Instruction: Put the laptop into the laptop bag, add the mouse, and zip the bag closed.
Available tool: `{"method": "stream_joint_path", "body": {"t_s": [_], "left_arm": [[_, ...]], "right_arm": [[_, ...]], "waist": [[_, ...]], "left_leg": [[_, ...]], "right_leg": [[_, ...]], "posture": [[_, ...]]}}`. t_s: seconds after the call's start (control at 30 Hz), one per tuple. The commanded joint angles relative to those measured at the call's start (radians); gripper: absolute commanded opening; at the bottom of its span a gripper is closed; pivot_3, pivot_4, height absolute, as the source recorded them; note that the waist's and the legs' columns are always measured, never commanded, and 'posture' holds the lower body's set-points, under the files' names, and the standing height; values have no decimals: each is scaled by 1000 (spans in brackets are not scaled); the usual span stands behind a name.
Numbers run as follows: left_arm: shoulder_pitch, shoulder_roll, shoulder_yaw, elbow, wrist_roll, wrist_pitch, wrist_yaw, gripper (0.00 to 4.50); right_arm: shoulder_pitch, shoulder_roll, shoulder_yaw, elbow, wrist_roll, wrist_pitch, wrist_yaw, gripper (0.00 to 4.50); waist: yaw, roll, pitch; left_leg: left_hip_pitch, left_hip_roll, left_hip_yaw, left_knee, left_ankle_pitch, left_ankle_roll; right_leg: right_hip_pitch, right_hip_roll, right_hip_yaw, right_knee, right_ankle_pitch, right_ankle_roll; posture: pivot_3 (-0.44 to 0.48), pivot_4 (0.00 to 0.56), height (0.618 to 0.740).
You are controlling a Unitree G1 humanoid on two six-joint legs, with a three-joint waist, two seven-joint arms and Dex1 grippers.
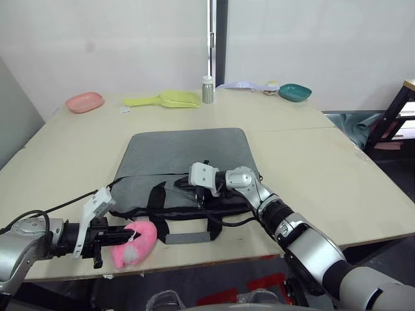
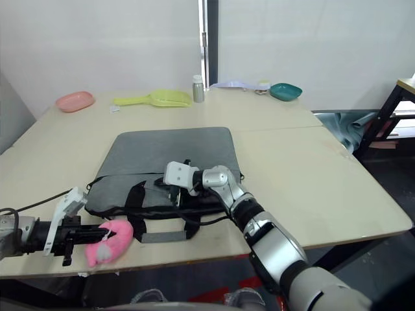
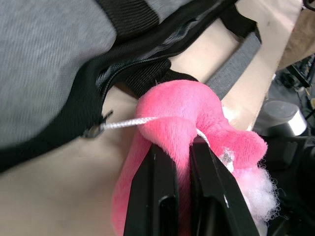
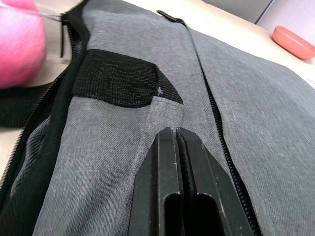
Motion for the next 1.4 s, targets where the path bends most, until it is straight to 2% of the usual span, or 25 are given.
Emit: {"method": "stream_joint_path", "body": {"t_s": [0.03,0.33,0.47,0.73,0.87,1.23,1.4], "left_arm": [[6,-23,-50,-63,-34,30,-5,0],[-19,-45,-52,-32,-12,25,25,0],[-12,-64,-56,-92,-67,70,24,0],[-28,-101,-63,-112,-77,107,72,0],[-30,-123,-58,-182,-165,182,72,0],[-49,-139,-97,-238,-219,231,80,0],[-59,-141,-109,-205,-187,213,98,0]], "right_arm": [[35,-3,54,111,-88,78,-4,110],[40,2,56,110,-101,77,7,110],[42,5,53,107,-96,83,10,110],[38,15,44,108,-89,92,8,110],[35,14,36,114,-85,100,4,110],[37,18,30,112,-87,109,4,110],[34,18,29,111,-87,111,5,110]], "waist": [[-2,0,-1],[-2,2,-3],[-2,2,-3],[-13,3,-3],[-15,3,-3],[-29,3,-2],[-31,4,-1]], "left_leg": [[0,0,0,0,0,0],[0,0,0,-2,0,0],[0,0,0,-3,0,-1],[0,0,1,-8,-1,-1],[0,0,1,-10,-1,-1],[-2,0,2,-15,-1,-2],[-2,0,3,-17,-1,-2]], "right_leg": [[0,0,0,0,0,0],[-1,0,1,0,-1,1],[-2,0,0,-1,-1,1],[-3,1,1,-4,-1,2],[-4,1,1,-5,-1,2],[-5,2,1,-13,-3,4],[-5,2,1,-15,-3,3]], "posture": [[0,150,740],[0,150,740],[0,150,740],[0,150,740],[0,150,740],[0,150,740],[0,150,740]]}}
